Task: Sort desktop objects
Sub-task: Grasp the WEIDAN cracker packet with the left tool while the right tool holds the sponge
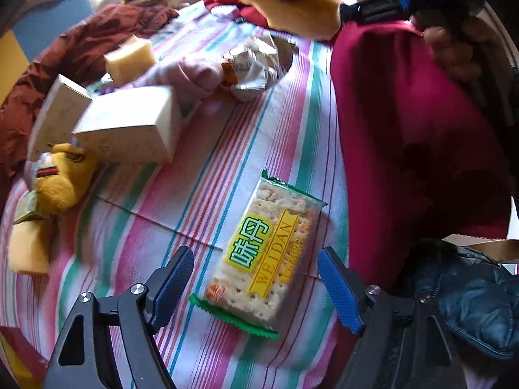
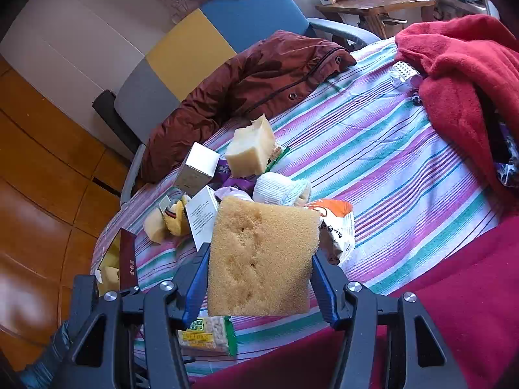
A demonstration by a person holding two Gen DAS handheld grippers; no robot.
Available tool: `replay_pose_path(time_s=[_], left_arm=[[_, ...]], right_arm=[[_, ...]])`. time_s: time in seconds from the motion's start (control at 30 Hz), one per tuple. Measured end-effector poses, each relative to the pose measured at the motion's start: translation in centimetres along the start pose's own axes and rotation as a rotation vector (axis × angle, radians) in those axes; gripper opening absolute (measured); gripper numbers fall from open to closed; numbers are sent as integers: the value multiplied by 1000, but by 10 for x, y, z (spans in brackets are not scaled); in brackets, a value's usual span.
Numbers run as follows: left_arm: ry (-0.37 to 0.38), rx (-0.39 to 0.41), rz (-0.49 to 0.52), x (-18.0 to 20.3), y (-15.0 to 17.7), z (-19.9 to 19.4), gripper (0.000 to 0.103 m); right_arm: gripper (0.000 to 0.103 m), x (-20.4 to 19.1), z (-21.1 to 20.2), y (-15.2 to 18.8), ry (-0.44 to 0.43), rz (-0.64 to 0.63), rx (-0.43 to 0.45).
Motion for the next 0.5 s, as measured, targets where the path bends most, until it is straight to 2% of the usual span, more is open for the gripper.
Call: replay_pose_path(time_s=[0.13,0.23,0.5], left_arm=[[19,-24,-32,-5,2,11,70],[0,13,-76,-10,2,5,55],[20,133,-334,-32,17,-15,53]], right_arm=[[59,0,1,0,1,0,-2],[59,0,2,0,2,-2,-9],[59,-4,4,1,13,-22,-25]])
Point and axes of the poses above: each gripper's, at about its wrist camera, not at the fingertips, and z roughly the way its jaws point, x to its right, y to its underside, the point moved 6 cm from there along z, roughly the way its jaws point, and after that the axes turned 9 degrees about -z, right-handed, at the moved point
